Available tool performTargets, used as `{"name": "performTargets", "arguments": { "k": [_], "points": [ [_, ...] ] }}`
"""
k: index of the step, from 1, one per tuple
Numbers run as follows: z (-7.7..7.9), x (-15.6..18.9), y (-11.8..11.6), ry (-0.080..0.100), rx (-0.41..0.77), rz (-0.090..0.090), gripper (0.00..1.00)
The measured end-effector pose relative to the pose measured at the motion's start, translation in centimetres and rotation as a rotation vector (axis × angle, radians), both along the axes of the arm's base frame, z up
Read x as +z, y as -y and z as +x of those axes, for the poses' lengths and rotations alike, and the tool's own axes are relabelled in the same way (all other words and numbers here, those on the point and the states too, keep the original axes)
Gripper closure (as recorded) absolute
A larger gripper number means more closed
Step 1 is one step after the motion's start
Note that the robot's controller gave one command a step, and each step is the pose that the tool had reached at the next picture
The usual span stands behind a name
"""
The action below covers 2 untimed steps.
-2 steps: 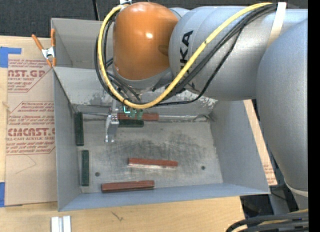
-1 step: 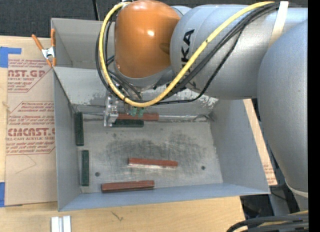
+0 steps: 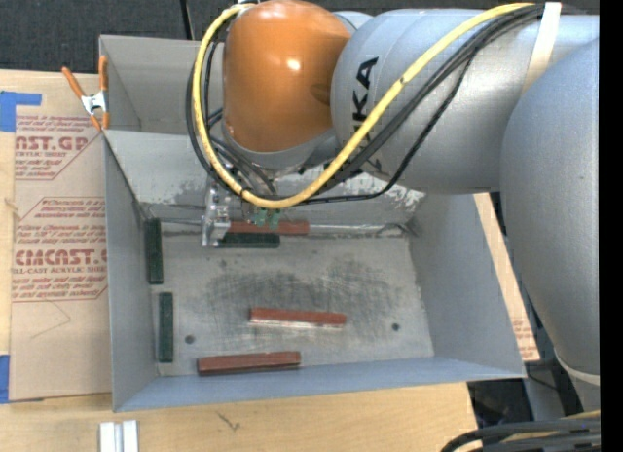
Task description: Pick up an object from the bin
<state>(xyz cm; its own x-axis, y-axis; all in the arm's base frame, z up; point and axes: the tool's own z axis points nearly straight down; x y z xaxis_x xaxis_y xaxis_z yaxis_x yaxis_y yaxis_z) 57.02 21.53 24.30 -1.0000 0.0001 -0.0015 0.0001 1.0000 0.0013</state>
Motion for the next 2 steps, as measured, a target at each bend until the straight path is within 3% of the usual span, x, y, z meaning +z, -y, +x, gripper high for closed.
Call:
{"name": "performTargets", "arguments": {
  "k": [1,2],
  "points": [
    [0.6,-4.7,-0.6,0.006,-0.058,0.002,1.00],
    [-2.0,-9.4,0.4,-0.001,-0.031,0.000,0.00]
  ]
}}
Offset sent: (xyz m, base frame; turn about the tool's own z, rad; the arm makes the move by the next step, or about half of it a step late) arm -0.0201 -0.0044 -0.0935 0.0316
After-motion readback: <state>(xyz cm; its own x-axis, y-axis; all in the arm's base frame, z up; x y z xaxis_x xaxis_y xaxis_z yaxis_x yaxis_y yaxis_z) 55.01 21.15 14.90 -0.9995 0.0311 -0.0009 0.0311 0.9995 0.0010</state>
